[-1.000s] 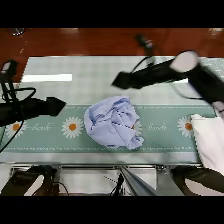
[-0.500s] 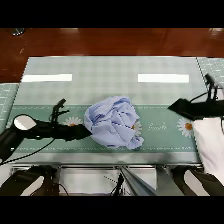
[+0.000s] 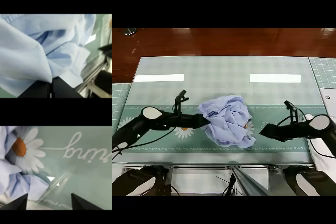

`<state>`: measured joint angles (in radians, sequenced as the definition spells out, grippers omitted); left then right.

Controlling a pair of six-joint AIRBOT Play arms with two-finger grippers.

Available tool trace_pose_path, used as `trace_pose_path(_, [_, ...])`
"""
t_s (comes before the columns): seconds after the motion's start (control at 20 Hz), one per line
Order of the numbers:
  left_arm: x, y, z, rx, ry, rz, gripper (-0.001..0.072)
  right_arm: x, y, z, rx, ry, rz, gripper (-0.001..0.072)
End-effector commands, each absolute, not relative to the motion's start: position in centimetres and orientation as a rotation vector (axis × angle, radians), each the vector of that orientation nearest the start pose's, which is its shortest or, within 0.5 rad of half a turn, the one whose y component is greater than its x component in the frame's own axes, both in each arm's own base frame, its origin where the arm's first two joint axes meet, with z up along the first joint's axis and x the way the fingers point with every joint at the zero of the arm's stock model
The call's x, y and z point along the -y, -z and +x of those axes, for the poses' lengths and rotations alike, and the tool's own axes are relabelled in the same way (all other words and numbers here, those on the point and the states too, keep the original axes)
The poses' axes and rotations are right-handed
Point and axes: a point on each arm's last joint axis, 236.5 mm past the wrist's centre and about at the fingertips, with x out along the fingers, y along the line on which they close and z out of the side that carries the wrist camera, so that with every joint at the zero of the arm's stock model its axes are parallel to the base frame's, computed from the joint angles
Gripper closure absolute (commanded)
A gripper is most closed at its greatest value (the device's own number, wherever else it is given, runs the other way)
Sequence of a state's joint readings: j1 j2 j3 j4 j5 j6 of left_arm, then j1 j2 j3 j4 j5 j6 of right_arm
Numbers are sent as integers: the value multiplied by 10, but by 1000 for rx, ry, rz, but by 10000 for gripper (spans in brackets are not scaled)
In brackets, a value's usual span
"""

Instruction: Fold the shirts.

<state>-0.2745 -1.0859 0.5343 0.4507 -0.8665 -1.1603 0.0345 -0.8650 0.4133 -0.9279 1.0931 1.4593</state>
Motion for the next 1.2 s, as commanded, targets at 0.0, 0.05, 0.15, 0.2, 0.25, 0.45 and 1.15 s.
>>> trace_pose_path(0.0, [233,3,285,-1193,665,-710,686,-159,78,179,-1528,-373,530,95])
trace_pose_path(0.05, [229,-3,291,-1176,662,-717,686,-166,80,173,-1555,-392,525,95])
trace_pose_path(0.15, [227,-9,295,-1166,666,-723,686,-182,84,166,-1589,-422,533,95])
trace_pose_path(0.2, [227,-9,295,-1168,668,-723,686,-189,86,165,-1595,-432,540,95])
trace_pose_path(0.25, [227,-9,294,-1171,671,-723,686,-196,88,165,-1597,-440,548,95])
trace_pose_path(0.45, [228,-9,293,-1174,674,-723,686,-222,102,163,-1605,-455,565,95])
trace_pose_path(1.15, [211,-299,375,-451,862,-606,687,-134,-258,409,-681,-429,304,693])
